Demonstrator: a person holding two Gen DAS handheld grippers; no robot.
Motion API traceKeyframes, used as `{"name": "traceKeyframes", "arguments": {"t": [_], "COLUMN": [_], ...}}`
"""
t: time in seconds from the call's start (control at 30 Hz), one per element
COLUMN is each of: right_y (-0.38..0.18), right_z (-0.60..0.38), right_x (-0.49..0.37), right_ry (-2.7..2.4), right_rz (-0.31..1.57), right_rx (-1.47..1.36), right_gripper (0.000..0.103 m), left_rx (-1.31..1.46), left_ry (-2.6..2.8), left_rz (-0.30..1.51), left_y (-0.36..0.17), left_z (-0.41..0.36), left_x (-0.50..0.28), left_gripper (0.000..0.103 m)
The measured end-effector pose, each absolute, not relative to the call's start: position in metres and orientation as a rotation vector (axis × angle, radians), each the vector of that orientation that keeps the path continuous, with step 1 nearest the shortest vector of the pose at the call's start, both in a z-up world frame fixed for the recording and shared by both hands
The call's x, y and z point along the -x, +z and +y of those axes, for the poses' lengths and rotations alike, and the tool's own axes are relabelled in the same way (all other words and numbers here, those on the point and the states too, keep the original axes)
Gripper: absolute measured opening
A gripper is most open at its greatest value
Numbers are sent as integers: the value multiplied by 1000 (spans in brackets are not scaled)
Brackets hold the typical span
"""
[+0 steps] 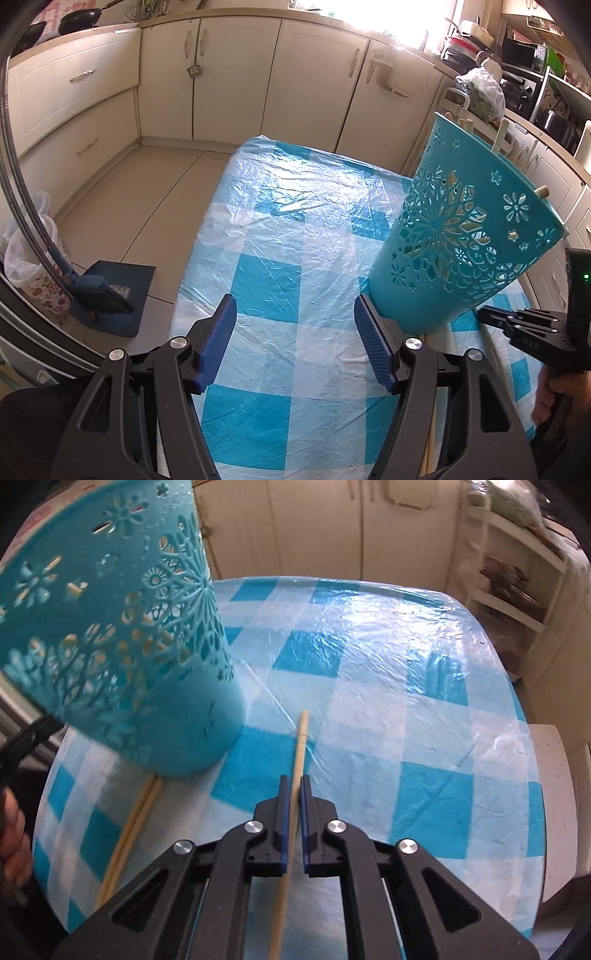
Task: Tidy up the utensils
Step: 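Lift the chopstick with the right tool over the teal basket and open it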
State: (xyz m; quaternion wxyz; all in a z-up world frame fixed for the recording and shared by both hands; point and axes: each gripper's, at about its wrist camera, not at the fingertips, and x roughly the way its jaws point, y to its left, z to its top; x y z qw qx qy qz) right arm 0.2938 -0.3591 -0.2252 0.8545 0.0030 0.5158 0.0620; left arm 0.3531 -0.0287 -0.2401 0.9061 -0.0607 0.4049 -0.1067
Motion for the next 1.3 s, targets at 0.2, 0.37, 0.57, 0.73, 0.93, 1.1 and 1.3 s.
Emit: {"name": "traceKeyframes", "arguments": {"t": [0.2,0.37,0.57,0.73,0.93,1.1,1.3], "right_y": [-221,-217,-143,-35,-14,-40,-61], "right_z": [-365,-356,-389,-360,-312,-293,-287], "right_x": [-291,-278,-221,-214,-277,-298,-299], "right_ry": [65,65,160,297,230,96,129], "right_rz": [1088,1056,837,491,259,229,303], "right_rx": [53,118,-296,-377,-374,-285,-216], "right_gripper": [8,6,6,6,6,6,6], "left_rx": [103,100,114,98,110,121,124], "left_ry": [-214,-200,-203,-216,-206,-212,-225], "left_rz": [848,855,863,862,860,857,854], "left_y": [-244,-246,-248,-249,-247,-246,-246], "left_z": [-34,-32,-31,-37,-33,-30,-31], "left_x": [-354,-354,-356,-355,-354,-353,-353], "left_gripper": [63,63,63,63,63,63,63]}}
